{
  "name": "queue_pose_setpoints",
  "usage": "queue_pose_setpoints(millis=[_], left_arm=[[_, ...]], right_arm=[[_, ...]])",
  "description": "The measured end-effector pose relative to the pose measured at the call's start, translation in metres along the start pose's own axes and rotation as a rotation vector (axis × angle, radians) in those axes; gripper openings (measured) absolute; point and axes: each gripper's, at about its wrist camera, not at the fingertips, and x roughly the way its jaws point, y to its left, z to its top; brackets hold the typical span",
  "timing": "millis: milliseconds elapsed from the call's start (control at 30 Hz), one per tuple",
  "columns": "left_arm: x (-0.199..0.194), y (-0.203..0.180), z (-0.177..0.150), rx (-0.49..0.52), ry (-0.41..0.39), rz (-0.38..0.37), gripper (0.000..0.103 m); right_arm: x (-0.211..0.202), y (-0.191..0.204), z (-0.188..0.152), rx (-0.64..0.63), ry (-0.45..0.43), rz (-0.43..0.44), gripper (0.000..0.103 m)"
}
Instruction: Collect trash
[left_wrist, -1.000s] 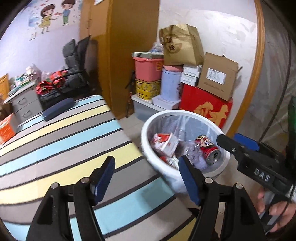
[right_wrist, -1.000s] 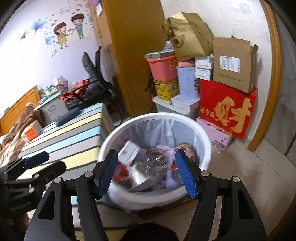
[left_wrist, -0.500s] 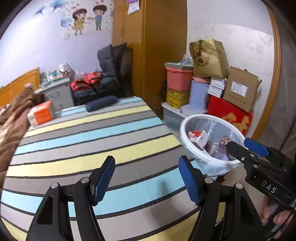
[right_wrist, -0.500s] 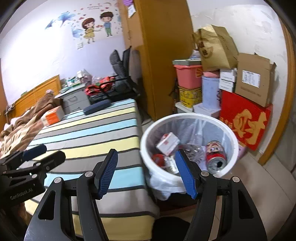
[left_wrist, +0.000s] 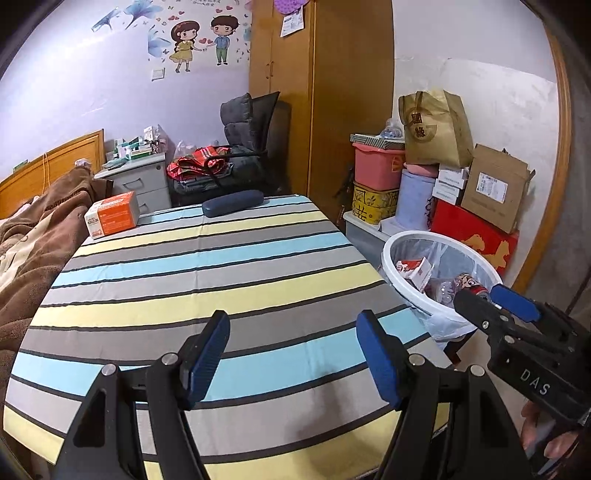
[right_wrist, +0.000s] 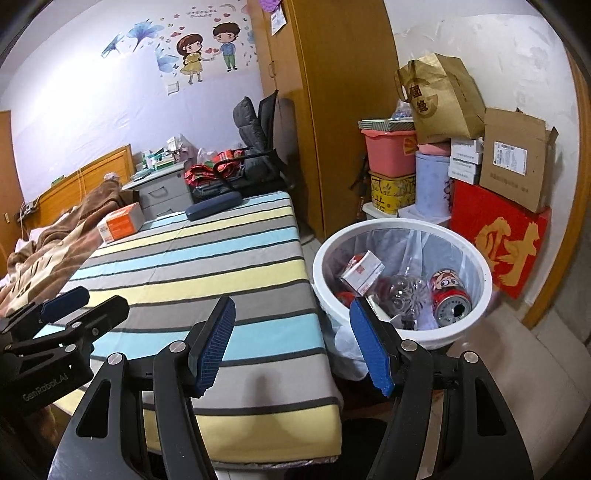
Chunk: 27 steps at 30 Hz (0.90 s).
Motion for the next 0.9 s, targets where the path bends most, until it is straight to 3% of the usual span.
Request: queue_pose_setpoints(millis=[900], left_arm=[[-0.009,-0.002,-0.003,0.002,-0.012,-0.006,0.073]], right_arm=[[-0.008,0.011,-0.004,-0.005,-0.012,-0.018,0.066]])
